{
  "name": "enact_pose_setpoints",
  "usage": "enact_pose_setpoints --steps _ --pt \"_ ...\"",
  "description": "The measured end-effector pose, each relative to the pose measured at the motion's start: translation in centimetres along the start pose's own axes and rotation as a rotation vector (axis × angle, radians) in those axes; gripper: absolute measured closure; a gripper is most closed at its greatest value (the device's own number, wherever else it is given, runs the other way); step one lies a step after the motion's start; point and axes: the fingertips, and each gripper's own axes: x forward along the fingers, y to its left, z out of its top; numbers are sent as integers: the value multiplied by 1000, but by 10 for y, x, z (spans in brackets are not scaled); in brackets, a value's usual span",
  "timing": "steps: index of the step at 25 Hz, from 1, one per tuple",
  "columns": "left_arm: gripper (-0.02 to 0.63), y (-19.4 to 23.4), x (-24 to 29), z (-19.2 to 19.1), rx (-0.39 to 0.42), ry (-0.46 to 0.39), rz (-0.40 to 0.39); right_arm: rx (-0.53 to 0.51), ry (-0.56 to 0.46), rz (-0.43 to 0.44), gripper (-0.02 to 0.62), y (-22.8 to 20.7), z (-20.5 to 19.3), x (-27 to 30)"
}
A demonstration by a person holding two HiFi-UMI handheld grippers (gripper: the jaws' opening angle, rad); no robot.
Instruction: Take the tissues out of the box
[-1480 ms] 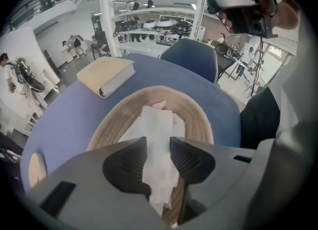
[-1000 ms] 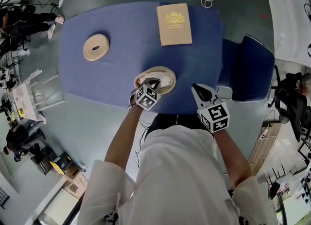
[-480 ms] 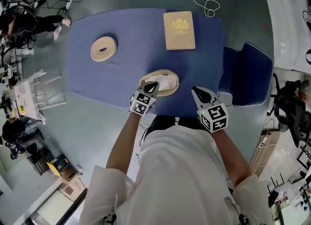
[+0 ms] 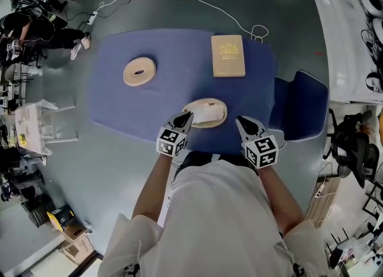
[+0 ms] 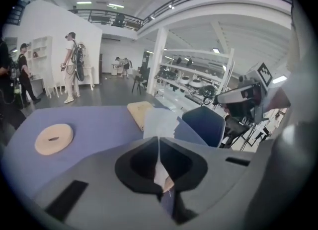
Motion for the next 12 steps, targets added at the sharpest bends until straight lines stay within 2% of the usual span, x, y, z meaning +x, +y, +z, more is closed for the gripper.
enact_pose_setpoints --steps 3,12 --pt "592 3 -26 15 -38 -72 -3 -7 -30 -28 557 11 13 -5" --pt "592 4 -113 74 -34 -263 0 -51 -118 -51 557 53 55 -30"
